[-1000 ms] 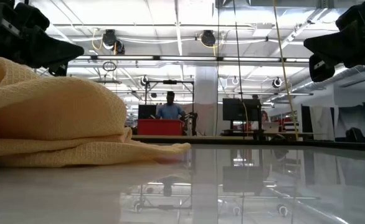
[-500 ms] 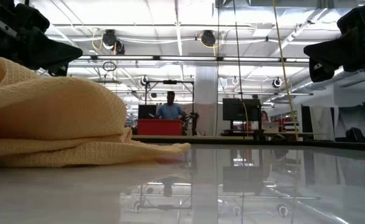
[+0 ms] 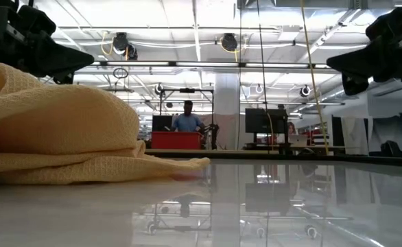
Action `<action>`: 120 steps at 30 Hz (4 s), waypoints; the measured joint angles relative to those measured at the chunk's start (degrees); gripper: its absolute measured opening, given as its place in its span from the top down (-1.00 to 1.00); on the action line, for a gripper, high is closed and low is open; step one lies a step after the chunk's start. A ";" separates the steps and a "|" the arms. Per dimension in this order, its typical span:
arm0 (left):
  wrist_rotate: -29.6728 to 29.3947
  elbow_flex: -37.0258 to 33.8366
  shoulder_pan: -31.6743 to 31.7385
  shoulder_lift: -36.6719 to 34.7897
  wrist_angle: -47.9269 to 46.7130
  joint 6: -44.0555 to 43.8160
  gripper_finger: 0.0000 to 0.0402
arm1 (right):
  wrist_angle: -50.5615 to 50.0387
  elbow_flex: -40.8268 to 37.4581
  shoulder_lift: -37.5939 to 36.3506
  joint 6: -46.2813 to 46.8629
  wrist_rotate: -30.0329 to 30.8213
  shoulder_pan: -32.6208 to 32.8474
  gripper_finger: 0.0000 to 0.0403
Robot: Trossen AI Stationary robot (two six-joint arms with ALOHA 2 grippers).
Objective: Roll towel
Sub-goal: Roll the yellow towel
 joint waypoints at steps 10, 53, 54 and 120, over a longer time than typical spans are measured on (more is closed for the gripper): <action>0.87 0.02 -0.02 0.15 -0.32 0.42 0.89 | -5.19 11.00 0.32 1.63 0.13 0.02 1.00; -1.74 11.17 -0.02 3.66 -0.47 4.68 0.89 | -32.31 48.75 29.70 0.95 -1.63 0.04 1.00; -2.47 14.34 -0.02 4.86 -3.20 5.10 0.89 | -32.13 47.93 29.70 1.45 -1.64 0.04 1.00; -4.95 46.14 -16.02 65.67 -41.33 -25.59 0.12 | 4.92 66.09 116.91 15.49 3.26 13.53 0.38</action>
